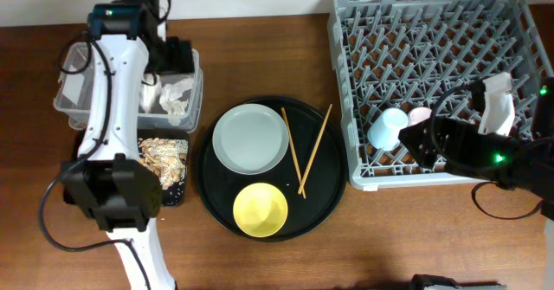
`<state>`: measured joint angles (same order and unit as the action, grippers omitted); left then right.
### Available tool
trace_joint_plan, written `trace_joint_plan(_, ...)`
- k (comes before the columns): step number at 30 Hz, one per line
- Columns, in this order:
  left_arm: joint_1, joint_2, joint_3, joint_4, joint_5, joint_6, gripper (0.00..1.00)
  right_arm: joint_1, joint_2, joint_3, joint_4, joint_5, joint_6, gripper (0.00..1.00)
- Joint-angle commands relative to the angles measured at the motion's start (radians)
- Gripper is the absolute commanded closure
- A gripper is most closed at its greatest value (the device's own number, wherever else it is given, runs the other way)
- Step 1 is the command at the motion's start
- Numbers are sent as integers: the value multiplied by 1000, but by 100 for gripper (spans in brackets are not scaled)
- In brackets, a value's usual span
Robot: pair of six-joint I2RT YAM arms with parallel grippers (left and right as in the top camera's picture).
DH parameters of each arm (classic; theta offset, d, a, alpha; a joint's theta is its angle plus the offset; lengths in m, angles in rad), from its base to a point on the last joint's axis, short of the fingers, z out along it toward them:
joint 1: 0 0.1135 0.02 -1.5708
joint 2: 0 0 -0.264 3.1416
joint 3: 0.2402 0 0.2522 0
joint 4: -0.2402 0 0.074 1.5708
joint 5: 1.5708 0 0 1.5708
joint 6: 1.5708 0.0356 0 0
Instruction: Sort waste into correct bins and load items into the dishwasher rack
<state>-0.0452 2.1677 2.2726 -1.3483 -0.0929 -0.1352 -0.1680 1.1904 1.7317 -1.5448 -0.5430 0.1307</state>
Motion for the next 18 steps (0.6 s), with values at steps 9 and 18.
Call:
trace_joint_plan(9,-197,-671,1,-321,116,-35,1,6,-3,6,-1,5,-3,1)
trace_joint_plan(18,-75,-1490,-1202,673,158,84,1,6,-3,6,-1,5,-3,1)
